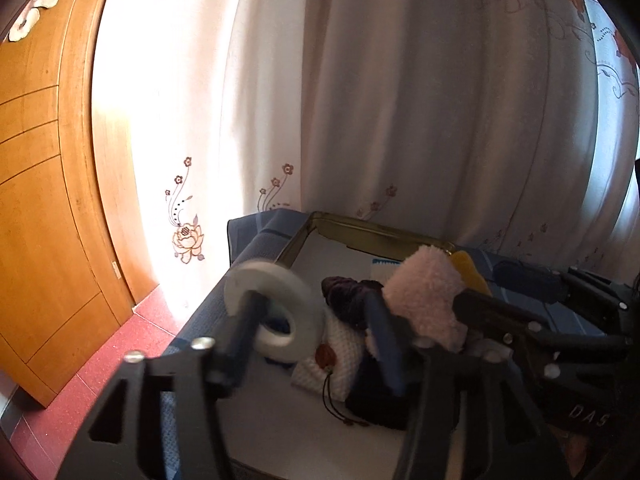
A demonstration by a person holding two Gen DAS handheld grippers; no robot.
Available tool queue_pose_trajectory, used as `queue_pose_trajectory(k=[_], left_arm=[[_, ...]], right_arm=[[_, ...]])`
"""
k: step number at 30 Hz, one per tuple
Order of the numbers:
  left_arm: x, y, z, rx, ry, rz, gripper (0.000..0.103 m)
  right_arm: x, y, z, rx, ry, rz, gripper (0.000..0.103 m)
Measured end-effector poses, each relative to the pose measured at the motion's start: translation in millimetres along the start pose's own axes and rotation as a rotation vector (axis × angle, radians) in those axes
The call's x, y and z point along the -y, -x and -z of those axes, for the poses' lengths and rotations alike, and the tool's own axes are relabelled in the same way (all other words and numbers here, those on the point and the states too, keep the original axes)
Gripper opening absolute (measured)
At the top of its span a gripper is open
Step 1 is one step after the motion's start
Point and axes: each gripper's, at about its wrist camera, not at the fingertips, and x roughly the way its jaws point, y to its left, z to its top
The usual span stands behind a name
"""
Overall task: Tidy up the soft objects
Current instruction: 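Carry the ring and the pink heart over the gold tin and lower them in, then open both grippers and withdraw them from the gold tin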
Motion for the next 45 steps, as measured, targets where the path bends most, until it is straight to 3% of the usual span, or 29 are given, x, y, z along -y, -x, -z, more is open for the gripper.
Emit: queue_pose_trajectory(k=[4, 11, 13, 14, 28, 45], left_arm=[[5, 2, 5, 0.025, -0.009, -0.008, 0.073], [22, 13, 9, 0.045, -0.030, 0.029, 0.078], [29, 21, 11, 0.064, -0.048, 0.030, 0.097], [32, 24, 11, 0.073, -0.049, 0.027, 0.101], [49, 80, 23, 0.156, -0.065, -0.004, 0.103], [41, 86, 24, 0.155, -0.030, -0.045, 0.103]], right_arm=[[12, 13, 6, 0.020, -0.017, 0.006, 0.057], [29, 42, 22, 0.068, -0.043, 0.025, 0.060], [35, 52, 25, 0.088, -0.061, 0.041, 0.064], [38, 56, 27, 0.100, -0.076, 0.045, 0.066], [29, 94, 38, 0.183, -0.120, 0.012, 0.069], [21, 95, 41, 0.192, -0.117, 0.005, 0.069]])
